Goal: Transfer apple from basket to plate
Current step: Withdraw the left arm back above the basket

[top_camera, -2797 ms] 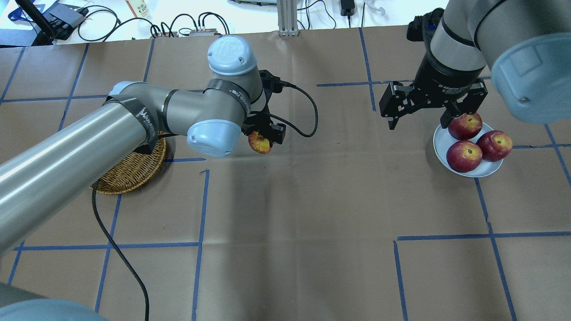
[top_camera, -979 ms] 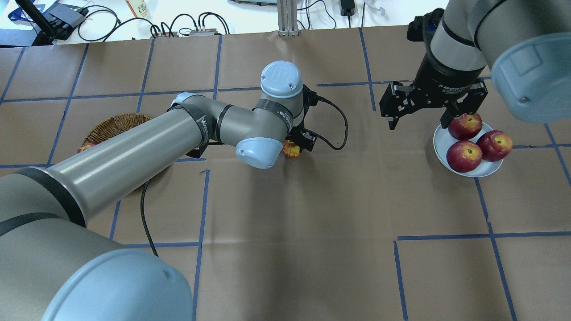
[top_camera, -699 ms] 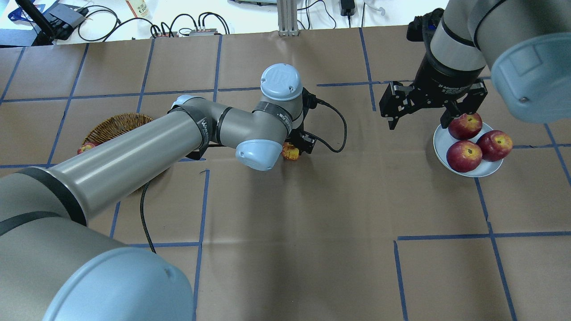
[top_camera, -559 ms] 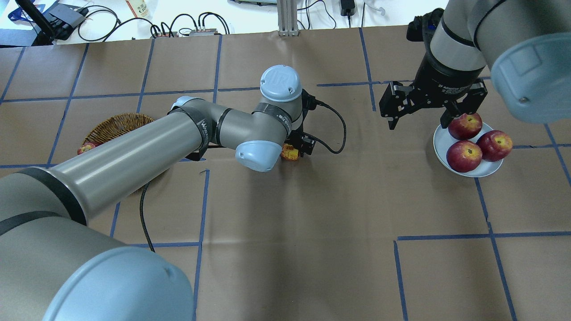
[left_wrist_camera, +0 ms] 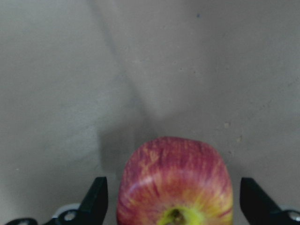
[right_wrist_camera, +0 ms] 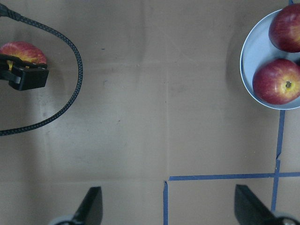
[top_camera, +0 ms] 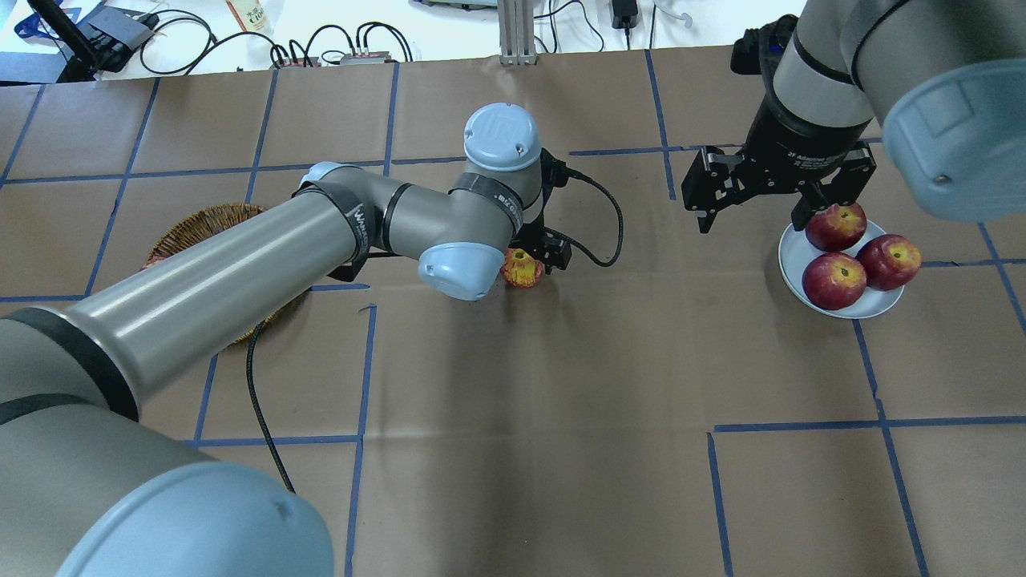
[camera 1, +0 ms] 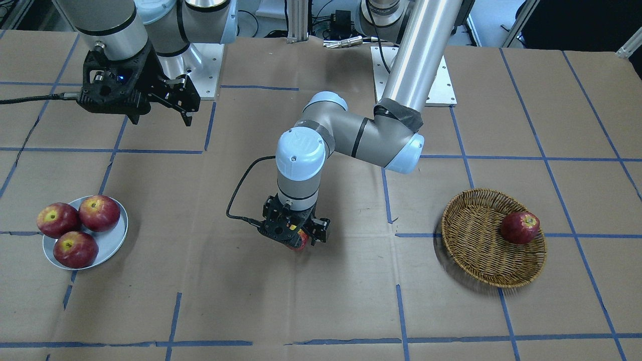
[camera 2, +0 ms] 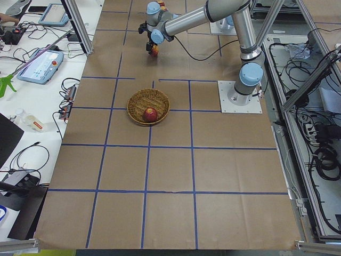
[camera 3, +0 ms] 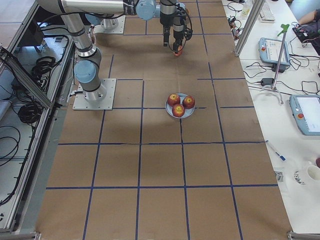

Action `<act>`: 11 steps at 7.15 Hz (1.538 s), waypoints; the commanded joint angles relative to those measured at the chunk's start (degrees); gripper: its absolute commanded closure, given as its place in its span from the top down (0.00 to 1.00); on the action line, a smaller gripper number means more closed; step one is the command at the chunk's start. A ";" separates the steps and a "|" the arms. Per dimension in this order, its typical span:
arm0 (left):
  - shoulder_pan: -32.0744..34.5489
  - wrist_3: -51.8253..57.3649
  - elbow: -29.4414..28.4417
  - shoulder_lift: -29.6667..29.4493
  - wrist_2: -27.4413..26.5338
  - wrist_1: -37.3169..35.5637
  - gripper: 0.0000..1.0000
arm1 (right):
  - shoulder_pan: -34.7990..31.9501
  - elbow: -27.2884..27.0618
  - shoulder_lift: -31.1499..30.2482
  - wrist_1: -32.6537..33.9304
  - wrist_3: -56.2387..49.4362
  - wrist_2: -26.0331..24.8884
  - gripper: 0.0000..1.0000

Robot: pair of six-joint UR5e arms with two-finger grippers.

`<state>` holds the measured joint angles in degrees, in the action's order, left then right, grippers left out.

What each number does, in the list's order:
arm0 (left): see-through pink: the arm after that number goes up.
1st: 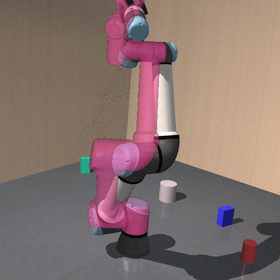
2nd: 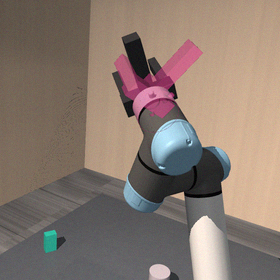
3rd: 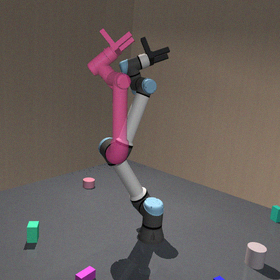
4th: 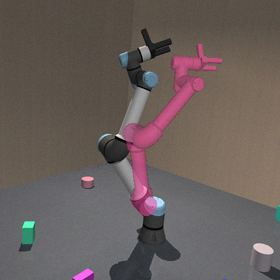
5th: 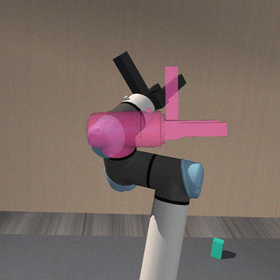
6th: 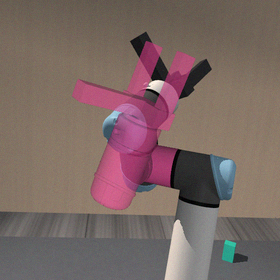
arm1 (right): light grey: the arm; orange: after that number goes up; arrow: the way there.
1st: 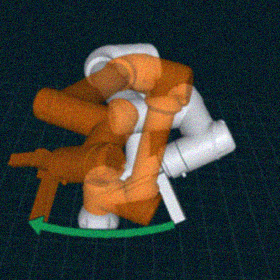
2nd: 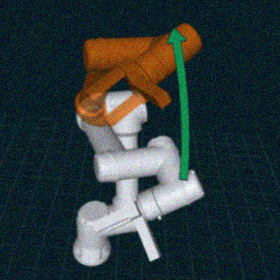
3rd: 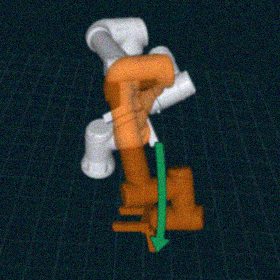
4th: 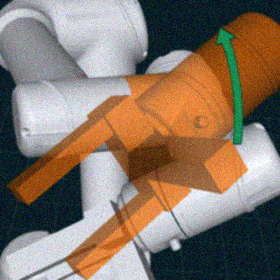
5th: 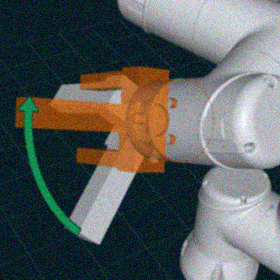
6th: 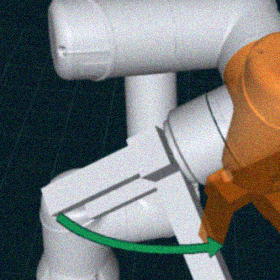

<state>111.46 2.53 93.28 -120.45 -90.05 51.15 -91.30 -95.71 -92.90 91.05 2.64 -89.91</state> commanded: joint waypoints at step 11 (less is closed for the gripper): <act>-23.05 2.74 1.56 33.79 0.14 37.11 0.99 | -4.48 6.55 6.73 1.15 5.08 0.36 1.00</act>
<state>89.09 4.31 94.52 -86.60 -89.87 88.95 -93.26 -92.55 -89.93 92.29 5.50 -89.39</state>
